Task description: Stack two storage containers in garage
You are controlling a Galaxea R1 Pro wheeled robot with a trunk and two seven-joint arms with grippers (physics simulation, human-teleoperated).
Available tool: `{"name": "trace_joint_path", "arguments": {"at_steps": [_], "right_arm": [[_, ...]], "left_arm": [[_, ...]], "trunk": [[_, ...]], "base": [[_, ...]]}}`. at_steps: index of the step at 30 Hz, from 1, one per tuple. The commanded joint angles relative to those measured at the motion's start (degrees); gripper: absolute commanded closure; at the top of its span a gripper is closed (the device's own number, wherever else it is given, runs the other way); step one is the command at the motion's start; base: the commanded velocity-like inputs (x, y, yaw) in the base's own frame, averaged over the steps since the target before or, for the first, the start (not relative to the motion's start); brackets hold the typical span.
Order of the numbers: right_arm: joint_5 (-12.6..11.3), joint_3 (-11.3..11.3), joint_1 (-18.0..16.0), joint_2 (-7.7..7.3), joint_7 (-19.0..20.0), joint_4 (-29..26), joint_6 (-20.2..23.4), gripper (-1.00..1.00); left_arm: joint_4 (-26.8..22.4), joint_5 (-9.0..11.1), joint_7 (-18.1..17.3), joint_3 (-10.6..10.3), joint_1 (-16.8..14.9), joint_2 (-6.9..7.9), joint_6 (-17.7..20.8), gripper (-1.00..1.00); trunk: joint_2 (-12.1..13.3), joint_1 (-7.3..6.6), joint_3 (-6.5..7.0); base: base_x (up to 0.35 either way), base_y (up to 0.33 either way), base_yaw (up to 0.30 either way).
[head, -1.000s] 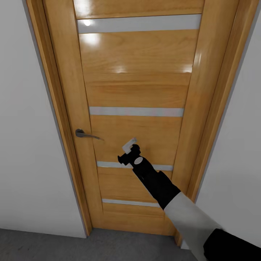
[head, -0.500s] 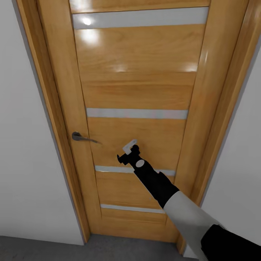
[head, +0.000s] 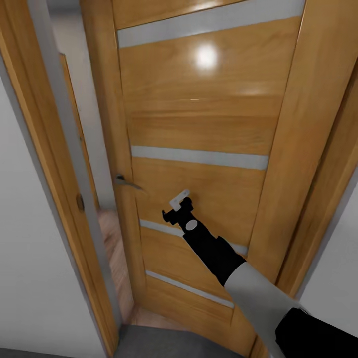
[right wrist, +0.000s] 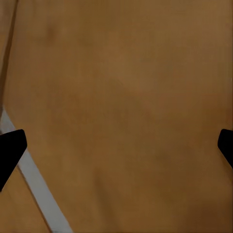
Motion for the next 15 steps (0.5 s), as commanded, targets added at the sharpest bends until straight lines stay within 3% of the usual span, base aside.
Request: {"name": "trace_joint_path", "arguments": {"at_steps": [1, 8, 10, 15], "right_arm": [[2.1, -0.4, -0.1, 0.0, -0.9, 0.0, 0.5, -1.0], [2.4, -0.6, -0.1, 0.0, -1.4, 0.1, -0.7, -1.0], [2.0, -0.8, -0.1, 0.0, -4.3, 5.0, -1.8, -1.0], [1.6, -0.7, -0.1, 0.0, -10.2, 7.7, -2.3, -1.0]], "left_arm": [[0.0, 0.3, 0.0, 0.1, 0.0, -0.01, -0.2, -1.0], [0.0, 0.3, 0.0, 0.1, 0.0, -0.01, -0.2, -1.0], [0.0, 0.3, 0.0, 0.1, 0.0, -0.01, -0.2, -1.0], [0.0, 0.3, 0.0, 0.1, 0.0, -0.01, -0.2, -1.0]], "trunk": [[0.0, 0.03, -0.05], [0.0, 0.03, -0.05], [0.0, 0.03, -0.05], [0.0, 0.03, -0.05]], "base": [[0.321, 0.0, 0.0], [0.32, 0.0, 0.0], [0.297, 0.0, 0.0], [0.288, 0.0, 0.0]]}}
